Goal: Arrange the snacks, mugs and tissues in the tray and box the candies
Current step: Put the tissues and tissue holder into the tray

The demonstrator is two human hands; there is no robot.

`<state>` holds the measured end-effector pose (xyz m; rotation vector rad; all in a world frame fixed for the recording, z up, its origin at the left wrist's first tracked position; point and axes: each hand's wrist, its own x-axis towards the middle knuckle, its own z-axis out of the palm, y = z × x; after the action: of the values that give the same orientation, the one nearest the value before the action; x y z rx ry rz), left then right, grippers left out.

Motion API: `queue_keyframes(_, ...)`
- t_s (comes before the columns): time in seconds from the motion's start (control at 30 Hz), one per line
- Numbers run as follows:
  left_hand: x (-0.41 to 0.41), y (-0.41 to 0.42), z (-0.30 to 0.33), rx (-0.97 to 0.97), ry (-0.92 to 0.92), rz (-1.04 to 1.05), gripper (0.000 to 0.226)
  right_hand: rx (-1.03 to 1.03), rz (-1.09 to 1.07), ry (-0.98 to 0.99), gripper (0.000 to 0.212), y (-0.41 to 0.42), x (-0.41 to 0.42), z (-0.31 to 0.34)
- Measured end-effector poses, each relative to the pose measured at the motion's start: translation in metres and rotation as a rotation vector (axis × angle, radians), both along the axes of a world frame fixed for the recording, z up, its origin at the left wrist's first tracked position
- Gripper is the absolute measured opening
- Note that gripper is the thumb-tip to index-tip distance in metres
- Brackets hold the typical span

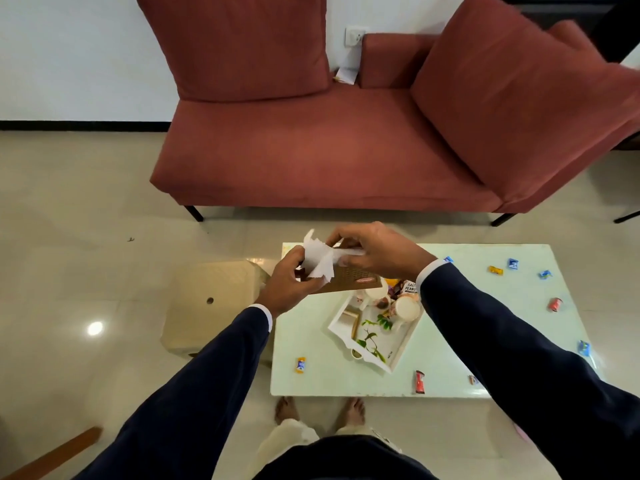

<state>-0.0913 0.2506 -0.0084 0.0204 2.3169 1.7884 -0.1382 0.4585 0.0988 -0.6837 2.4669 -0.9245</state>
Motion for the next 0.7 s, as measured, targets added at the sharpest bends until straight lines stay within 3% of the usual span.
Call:
queue_keyframes(0.23, -0.024, -0.014, 0.01, 0.065, 0.006, -0.04, 0.048, -0.08, -0.141, 0.313, 0.017, -0.01, -0.007, 0.002)
queue_keyframes(0.33, -0.028, -0.017, 0.008, 0.084, -0.024, -0.108, 0.048, -0.004, -0.151, 0.371, 0.009, -0.015, -0.006, -0.003)
queue_keyframes(0.43, -0.03, -0.016, 0.003, 0.075, -0.09, -0.137, 0.049, 0.032, -0.179, 0.262, 0.018, -0.013, -0.002, -0.01)
queue_keyframes(0.6, -0.029, -0.013, -0.019, 0.02, -0.08, -0.228, 0.057, 0.082, -0.205, -0.016, 0.066, 0.006, 0.016, -0.026)
queue_keyframes(0.7, -0.027, -0.004, -0.041, -0.046, -0.13, -0.295, 0.054, 0.246, -0.193, -0.003, 0.062, 0.016, 0.029, -0.055)
